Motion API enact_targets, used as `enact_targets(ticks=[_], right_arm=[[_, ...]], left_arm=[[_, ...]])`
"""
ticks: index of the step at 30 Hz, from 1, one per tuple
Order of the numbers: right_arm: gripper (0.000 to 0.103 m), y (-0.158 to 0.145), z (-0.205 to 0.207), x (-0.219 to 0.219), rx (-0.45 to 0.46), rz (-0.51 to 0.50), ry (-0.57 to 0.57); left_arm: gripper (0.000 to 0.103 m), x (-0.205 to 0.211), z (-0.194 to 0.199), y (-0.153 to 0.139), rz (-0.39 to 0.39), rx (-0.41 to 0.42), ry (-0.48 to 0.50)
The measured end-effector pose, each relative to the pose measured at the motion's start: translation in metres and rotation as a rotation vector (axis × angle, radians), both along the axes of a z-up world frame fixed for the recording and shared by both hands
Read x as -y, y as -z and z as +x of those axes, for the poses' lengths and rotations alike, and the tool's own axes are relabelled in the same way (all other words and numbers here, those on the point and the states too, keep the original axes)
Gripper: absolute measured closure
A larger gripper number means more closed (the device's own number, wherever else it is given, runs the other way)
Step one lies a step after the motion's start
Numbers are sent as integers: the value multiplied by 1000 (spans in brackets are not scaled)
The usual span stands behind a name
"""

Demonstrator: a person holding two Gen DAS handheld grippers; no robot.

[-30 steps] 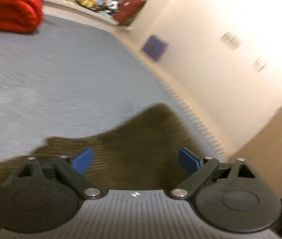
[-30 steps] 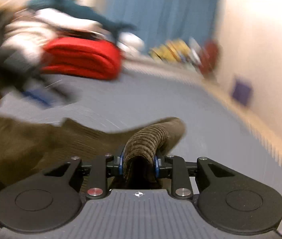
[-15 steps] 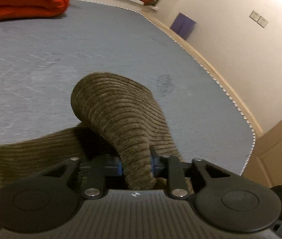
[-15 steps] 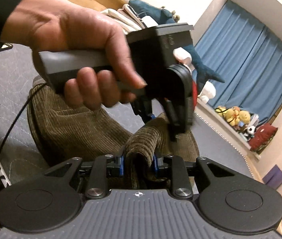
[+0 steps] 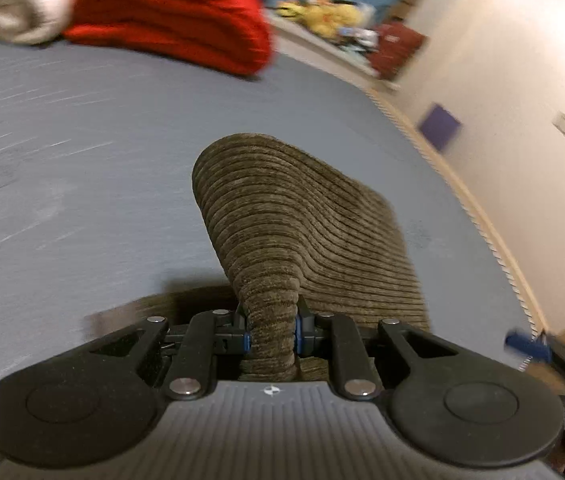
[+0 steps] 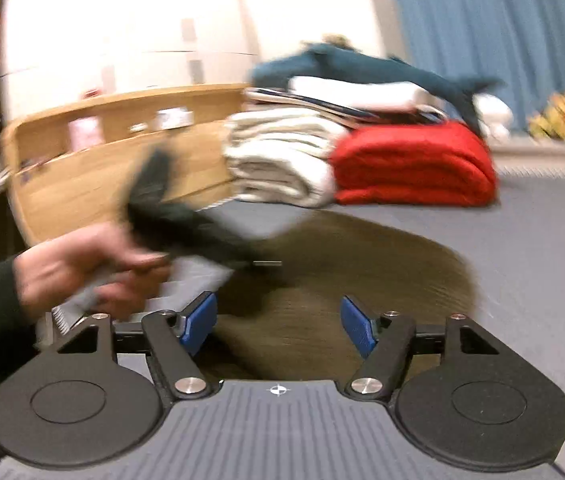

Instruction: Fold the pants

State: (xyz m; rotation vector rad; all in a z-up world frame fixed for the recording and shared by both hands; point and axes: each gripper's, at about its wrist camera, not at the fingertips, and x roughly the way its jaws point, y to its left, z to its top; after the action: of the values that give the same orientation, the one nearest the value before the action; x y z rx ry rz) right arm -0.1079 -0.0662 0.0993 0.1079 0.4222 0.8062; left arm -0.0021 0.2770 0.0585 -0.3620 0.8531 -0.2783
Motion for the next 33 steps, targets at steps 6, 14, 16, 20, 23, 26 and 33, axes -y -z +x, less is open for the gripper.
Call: enact_targets(ticks=[6,14,16,20,23,26,33], right_arm=[[29,47,62,-3,-311,-72,200],[21,113,91,-23,-646,-71,216],[21,122,101,-23,-699,-38,212],[21,133,115,-15,-753,47,198],[39,135,122,-15,-744,76,205],[69,127,123,-16,-711,86,229],[78,77,124,13,-573,114,244]], left_arm=[[49,-65,-1,29,32,-132,-171],[9,-83,-7,54,-105,-178,-172],[9,-80,2,71,-138,-226,-146],[9,-73,15,103,-184,-297,-117],[18,-68,20,107,-196,-281,-92],[35,-56,23,98,-153,-260,-77],[56,-9,44,65,-152,-154,-26]])
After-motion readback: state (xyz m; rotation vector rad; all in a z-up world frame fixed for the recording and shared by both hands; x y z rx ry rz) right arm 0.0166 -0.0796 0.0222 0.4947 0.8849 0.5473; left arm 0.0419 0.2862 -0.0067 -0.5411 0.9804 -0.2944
